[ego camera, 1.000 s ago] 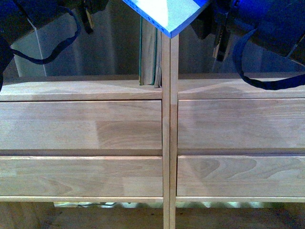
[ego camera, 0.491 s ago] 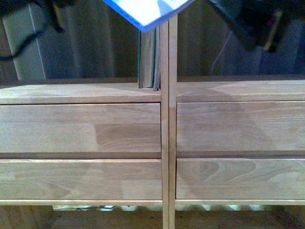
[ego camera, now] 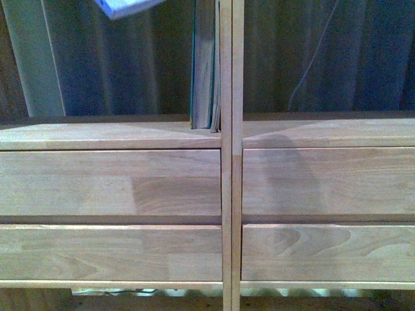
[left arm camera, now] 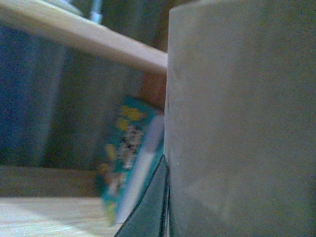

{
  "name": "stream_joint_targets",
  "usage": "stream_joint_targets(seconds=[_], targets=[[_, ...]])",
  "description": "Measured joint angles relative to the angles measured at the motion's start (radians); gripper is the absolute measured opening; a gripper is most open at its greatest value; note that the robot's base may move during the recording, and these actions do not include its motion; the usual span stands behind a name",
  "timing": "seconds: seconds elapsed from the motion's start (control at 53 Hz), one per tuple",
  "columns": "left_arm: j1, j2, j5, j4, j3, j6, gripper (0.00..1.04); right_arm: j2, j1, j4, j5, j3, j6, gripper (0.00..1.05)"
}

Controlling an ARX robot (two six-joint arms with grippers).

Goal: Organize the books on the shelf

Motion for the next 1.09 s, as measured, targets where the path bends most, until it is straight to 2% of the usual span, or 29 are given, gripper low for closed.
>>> stream_joint_targets(seconds=[0.075,0.189,0.302,0.415,0.679,0.981,1.094], targets=[[0.008,0.043,-0.113,-0.058,0.054,0.164,0.07,-0.104,-0.104,-0.033,-0.053,-0.067,-0.069,0.98],[0.022,0.113,-0.212,-0.09,0.145,0.305,0.07,-0.208,-0.229,-0.06,-0.095,-0.128,-0.121,0.98],[0.035,0.225,-0.242,-0.141,0.28,0.387,0.07,-0.291,-0.378,-0.034,-0.142,-0.2,-0.13,0.98],[0.029,0.335,-0.25,-0.173,0.388,0.421,0.07,-0.346,-0.439,-0.01,-0.181,-0.254,-0.119,0.98],[-0.019,0.551,-0.258,-0.275,0.622,0.428,0.07,-0.508,-0.409,-0.022,-0.165,-0.298,-0.116,0.98],[-0.045,0.74,-0.287,-0.391,0.893,0.451,0.07,-0.513,-0.407,-0.023,-0.159,-0.298,-0.116,0.98],[-0.052,0.867,-0.29,-0.475,1.081,0.454,0.07,-0.513,-0.407,-0.023,-0.159,-0.298,-0.117,0.98]])
